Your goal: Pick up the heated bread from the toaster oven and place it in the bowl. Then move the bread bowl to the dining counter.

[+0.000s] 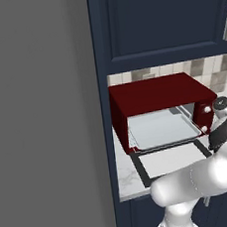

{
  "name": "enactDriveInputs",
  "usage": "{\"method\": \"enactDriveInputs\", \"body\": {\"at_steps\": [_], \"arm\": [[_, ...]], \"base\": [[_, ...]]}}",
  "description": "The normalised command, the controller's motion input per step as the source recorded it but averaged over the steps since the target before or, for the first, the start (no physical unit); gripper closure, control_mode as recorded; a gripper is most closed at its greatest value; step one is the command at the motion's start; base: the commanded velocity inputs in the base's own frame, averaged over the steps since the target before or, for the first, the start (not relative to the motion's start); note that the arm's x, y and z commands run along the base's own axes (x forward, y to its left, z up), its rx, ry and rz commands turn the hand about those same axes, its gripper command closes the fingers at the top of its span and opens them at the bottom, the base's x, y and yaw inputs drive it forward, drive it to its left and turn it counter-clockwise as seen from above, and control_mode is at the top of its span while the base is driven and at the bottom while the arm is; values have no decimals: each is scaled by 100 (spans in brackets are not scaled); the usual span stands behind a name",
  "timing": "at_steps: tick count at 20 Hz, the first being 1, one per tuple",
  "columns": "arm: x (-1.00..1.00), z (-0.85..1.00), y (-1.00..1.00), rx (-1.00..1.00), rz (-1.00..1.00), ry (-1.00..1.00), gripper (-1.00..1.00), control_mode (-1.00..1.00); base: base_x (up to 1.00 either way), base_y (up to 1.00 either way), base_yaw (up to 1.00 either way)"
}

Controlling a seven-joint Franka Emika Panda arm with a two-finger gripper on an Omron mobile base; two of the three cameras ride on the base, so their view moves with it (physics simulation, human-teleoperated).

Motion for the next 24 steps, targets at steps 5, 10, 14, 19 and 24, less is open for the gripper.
{"method": "enactDriveInputs", "body": {"at_steps": [5, 10, 14, 19, 24], "arm": [[23, -16, -30, 0, 1, 2, -100, -100], [21, -23, -22, 0, 1, 2, -100, -100], [16, -40, -26, 0, 1, 1, 100, -100], [7, -10, -10, 0, 0, 0, 100, -100], [0, 0, 0, 0, 0, 0, 100, -100]], "base": [[0, 0, 0], [0, 0, 0], [0, 0, 0], [0, 0, 0], [0, 0, 0]]}}
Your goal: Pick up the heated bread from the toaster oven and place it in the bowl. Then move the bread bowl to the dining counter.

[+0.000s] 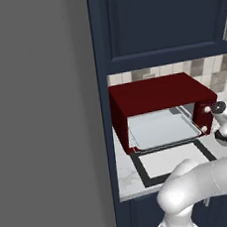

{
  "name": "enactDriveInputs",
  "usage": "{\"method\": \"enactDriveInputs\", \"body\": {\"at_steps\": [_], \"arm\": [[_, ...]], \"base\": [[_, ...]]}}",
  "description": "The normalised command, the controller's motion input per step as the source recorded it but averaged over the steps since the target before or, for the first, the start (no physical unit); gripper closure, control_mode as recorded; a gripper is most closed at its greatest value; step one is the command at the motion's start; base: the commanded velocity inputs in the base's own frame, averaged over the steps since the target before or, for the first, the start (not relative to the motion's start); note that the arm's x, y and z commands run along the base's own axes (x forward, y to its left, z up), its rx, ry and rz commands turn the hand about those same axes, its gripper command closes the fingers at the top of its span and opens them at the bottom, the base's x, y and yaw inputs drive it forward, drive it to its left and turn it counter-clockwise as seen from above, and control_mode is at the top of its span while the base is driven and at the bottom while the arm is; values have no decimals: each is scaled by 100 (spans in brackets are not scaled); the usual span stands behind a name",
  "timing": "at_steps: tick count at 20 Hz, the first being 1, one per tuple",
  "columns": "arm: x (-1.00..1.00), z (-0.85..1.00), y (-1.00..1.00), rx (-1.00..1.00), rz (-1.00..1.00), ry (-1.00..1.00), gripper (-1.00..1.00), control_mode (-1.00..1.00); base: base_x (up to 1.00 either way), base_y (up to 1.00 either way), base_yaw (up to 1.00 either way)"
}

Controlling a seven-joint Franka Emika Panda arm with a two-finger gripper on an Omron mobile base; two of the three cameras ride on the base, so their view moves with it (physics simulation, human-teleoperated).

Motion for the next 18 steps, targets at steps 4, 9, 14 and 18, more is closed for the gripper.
{"method": "enactDriveInputs", "body": {"at_steps": [4, 9, 14, 18], "arm": [[-4, 11, 0, 0, -1, -1, 100, -100], [-62, 83, 14, 0, -1, -19, 100, -100], [-73, 100, 58, -1, 0, -19, 100, -100], [-61, 100, 97, -9, 2, -15, 100, -100]], "base": [[0, 0, 0], [0, 0, 0], [0, 0, 0], [0, 0, 0]]}}
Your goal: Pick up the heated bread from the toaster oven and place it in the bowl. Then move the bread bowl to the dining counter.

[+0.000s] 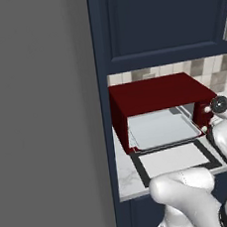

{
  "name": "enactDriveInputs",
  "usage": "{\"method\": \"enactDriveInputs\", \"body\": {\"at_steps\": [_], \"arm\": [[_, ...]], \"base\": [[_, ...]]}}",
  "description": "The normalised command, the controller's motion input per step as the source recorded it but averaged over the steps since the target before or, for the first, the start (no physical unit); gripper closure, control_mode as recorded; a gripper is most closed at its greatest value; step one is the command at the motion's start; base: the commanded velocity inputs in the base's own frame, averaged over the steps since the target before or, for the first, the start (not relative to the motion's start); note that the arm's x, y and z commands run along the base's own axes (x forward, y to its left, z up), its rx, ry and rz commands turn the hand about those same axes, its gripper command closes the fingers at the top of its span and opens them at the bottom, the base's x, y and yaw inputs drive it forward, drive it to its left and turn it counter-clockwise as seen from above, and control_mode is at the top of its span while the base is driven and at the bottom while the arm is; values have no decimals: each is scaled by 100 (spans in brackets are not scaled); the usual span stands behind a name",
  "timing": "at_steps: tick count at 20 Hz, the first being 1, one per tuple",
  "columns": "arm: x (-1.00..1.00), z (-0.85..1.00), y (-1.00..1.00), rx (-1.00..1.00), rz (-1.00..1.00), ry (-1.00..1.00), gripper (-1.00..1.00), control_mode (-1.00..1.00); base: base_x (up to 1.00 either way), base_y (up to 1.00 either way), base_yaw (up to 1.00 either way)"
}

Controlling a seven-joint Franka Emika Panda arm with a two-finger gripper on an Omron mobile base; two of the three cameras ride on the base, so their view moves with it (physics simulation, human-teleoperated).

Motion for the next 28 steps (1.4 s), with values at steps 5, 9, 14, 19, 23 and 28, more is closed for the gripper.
{"method": "enactDriveInputs", "body": {"at_steps": [5, 9, 14, 19, 23, 28], "arm": [[-46, 100, 100, -10, 14, -4, 100, -100], [-29, 100, 100, -13, 29, 0, 100, -100], [-39, 100, 98, -18, 34, 8, 100, -100], [-24, 95, 55, -7, 20, 27, 100, -100], [0, 14, 6, 0, 2, 9, 100, -100], [-8, 0, 0, 0, 1, 0, 100, 100]], "base": [[0, 0, 0], [0, 0, 0], [0, 0, 0], [0, 0, 0], [0, 0, 0], [-18, -1, 1]]}}
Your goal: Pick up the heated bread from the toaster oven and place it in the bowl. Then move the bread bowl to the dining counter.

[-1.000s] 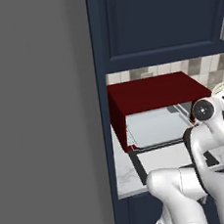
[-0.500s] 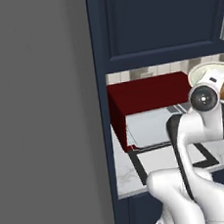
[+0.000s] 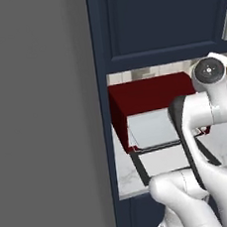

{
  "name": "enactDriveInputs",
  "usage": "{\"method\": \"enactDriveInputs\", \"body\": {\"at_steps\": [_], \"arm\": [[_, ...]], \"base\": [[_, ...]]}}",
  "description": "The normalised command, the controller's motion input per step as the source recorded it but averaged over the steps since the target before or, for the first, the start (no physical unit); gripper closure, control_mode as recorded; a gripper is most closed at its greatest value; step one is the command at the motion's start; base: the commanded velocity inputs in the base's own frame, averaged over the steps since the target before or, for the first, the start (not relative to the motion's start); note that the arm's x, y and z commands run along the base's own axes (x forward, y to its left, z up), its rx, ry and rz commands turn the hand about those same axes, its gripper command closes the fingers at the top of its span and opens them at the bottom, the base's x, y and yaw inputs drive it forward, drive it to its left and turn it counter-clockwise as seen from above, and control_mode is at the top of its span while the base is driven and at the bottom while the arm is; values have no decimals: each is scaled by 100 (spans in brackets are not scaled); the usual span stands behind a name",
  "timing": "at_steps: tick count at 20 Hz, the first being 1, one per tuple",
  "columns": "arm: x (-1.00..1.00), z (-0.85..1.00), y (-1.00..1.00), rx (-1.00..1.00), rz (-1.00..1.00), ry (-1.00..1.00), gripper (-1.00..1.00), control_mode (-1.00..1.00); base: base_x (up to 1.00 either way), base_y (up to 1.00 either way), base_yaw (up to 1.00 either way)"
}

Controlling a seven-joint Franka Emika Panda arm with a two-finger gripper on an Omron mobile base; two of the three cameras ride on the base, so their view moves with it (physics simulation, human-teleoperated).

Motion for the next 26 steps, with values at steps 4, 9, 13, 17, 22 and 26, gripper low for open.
{"method": "enactDriveInputs", "body": {"at_steps": [4, 9, 13, 17, 22, 26], "arm": [[0, 0, 0, 0, 0, 0, 100, 100], [0, 0, 0, 0, 0, 0, 100, 100], [0, 0, 0, 0, 0, 0, 100, 100], [0, 0, 0, 0, 0, 0, 100, 100], [0, 0, 0, 0, 0, 0, 100, 100], [0, 0, 0, 0, 0, 0, 100, 100]], "base": [[-100, -40, 18], [-100, -65, 43], [-98, -54, 73], [-62, -15, 98], [-22, 0, 100], [-10, 0, 100]]}}
